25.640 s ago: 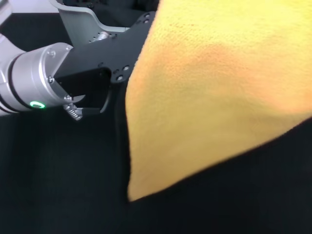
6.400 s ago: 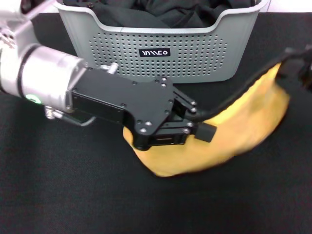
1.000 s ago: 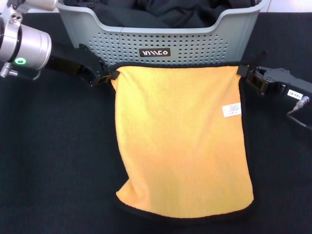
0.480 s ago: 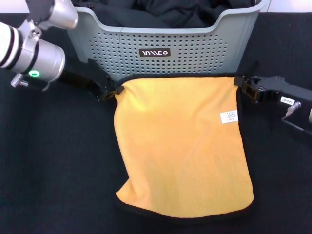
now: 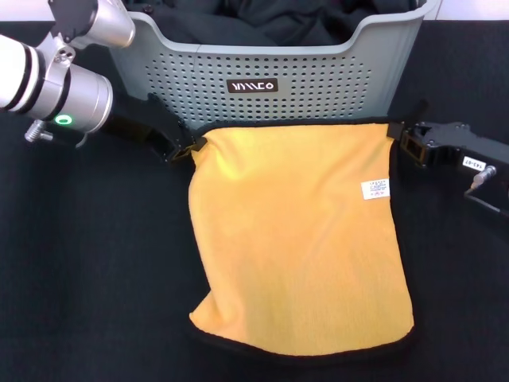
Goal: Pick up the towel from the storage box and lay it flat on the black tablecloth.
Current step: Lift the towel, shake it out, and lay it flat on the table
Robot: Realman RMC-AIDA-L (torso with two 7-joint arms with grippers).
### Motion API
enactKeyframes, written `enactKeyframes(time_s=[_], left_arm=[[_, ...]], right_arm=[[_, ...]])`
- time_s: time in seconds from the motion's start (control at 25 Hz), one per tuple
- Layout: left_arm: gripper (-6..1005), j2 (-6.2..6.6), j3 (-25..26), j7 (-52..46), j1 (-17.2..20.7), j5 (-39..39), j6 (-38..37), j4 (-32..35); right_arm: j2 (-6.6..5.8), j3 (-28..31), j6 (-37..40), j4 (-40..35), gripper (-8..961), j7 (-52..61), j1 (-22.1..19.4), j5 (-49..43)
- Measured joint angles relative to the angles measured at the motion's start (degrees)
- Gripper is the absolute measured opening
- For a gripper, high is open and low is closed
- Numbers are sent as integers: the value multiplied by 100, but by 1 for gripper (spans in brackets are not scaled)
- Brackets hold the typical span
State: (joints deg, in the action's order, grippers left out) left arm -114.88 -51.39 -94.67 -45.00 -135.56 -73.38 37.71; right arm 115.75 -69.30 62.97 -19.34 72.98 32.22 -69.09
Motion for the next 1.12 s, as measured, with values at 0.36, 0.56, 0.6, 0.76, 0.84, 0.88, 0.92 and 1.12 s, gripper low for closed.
enactKeyframes(time_s=[0.36, 0.56, 0.6, 0.76, 0.84, 0.88, 0.92, 1.12], left_arm=[[15, -34, 42, -150, 290, 452, -175, 659], [15, 0, 43, -104, 461, 984, -389, 847], [15, 4, 40, -100, 469, 1009, -405, 849], [15, 4, -7, -95, 440, 921, -413, 821], [15, -12, -18, -95, 418, 823, -390, 798], [15, -24, -19, -95, 411, 780, -377, 795], [14, -29, -19, -95, 406, 751, -368, 796], [14, -33, -20, -95, 405, 728, -353, 796]], right_arm=[[7, 7, 108, -575, 7, -9, -379, 11], [16, 8, 233, -698, 7, -61, -459, 71], [17, 11, 254, -708, 7, -79, -459, 98], [17, 14, 243, -705, 7, -121, -434, 122], [15, 13, 224, -672, 7, -125, -405, 122], [13, 7, 211, -666, 6, -126, -400, 121], [13, -3, 181, -664, 6, -126, -401, 119], [11, -26, 127, -657, 6, -106, -401, 97]])
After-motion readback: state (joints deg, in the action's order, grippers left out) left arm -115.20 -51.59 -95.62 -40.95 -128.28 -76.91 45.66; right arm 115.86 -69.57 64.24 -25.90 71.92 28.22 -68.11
